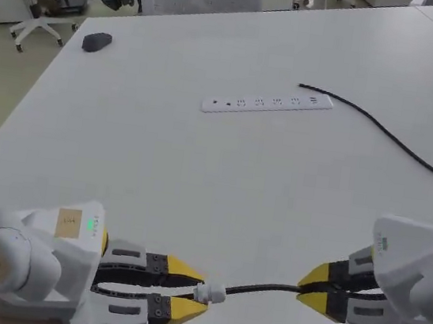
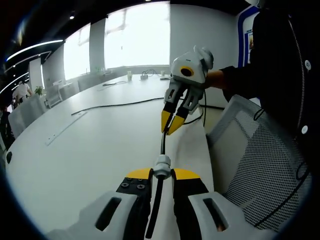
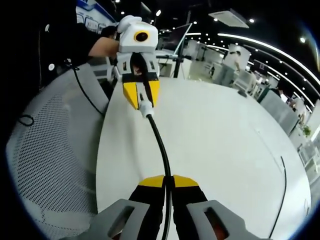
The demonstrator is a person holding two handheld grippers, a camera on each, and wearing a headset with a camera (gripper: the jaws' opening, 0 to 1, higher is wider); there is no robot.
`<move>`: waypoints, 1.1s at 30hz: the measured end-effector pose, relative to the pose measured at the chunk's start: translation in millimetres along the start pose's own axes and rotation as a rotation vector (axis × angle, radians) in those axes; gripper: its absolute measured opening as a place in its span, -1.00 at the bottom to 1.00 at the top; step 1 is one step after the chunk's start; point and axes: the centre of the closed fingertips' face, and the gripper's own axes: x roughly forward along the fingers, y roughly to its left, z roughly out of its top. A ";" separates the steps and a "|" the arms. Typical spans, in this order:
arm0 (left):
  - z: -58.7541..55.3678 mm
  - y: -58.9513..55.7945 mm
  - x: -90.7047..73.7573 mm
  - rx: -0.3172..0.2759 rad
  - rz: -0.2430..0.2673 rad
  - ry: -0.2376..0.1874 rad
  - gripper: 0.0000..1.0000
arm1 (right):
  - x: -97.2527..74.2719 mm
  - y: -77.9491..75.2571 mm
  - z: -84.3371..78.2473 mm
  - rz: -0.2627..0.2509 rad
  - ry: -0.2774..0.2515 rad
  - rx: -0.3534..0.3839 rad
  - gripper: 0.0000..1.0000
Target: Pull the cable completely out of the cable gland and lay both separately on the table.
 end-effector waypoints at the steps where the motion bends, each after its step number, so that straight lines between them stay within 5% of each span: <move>1: -0.3 1.3 -2.3 0.003 0.007 -0.002 -0.69 | -0.9 -0.8 -4.5 0.000 0.014 0.007 -1.00; 6: -1.6 5.8 -8.4 -0.001 0.030 -0.001 -0.69 | -6.2 -8.8 -20.7 -0.025 0.040 0.020 -1.00; 13: -4.5 6.1 -8.2 -0.006 0.038 0.004 -0.69 | -0.5 -7.1 -23.1 -0.022 0.068 0.015 -0.99; 16: -5.5 8.3 -8.8 -0.009 0.048 0.006 -0.69 | 3.0 -3.7 -21.9 -0.006 0.079 0.019 -0.76; 19: -8.6 9.4 -9.5 -0.010 0.053 0.012 -0.69 | 6.9 3.7 -15.2 0.025 0.073 0.028 -0.73; 22: -8.9 8.7 -10.0 -0.014 0.052 0.007 -0.69 | 11.9 11.8 -0.4 0.058 0.041 0.034 -0.67; 27: -7.3 7.9 -9.9 -0.010 0.052 0.004 -0.69 | 20.5 18.6 46.0 0.102 -0.074 0.025 -0.65; 33: -2.1 7.4 -10.4 -0.003 0.054 -0.008 -0.69 | 35.5 23.0 84.2 0.145 -0.136 -0.008 -0.70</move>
